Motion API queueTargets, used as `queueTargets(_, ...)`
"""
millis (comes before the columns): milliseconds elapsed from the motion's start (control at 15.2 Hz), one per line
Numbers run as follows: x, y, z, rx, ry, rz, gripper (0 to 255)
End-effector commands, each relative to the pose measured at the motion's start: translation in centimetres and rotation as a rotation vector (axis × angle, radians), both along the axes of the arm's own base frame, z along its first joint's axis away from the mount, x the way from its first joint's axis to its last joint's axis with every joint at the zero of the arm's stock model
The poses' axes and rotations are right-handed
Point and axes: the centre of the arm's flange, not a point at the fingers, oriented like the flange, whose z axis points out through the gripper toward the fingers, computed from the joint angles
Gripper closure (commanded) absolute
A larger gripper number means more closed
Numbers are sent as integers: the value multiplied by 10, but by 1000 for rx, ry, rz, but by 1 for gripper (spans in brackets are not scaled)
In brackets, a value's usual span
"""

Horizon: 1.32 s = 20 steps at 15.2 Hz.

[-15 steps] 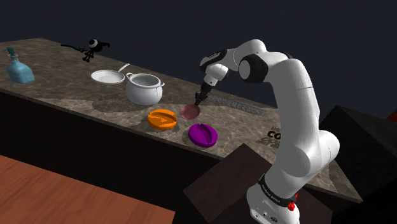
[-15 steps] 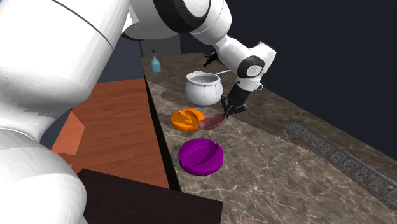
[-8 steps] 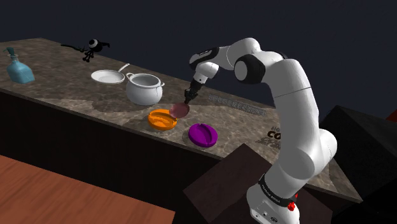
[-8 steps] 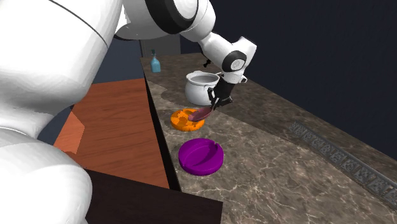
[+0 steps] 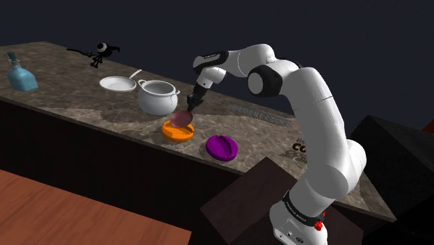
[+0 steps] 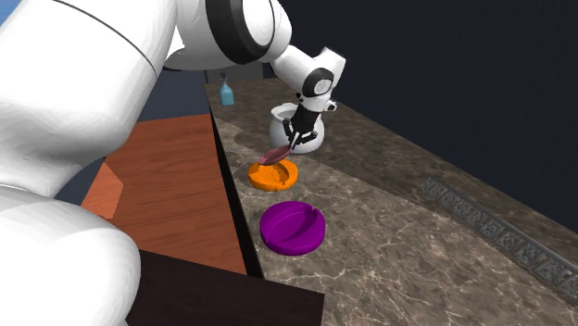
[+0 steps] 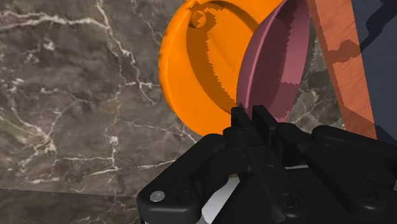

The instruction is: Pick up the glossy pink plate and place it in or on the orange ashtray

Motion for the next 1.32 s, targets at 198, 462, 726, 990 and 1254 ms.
queueTargets(198, 2, 3, -25, 0, 0, -1, 255)
queueTargets(462, 2, 3, -46, 0, 0, -1, 255)
queueTargets(726, 2, 3, -67, 0, 0, -1, 255)
queueTargets(990, 2, 3, -88, 0, 0, -1, 255)
queueTargets(1254, 2, 3, -88, 0, 0, -1, 255)
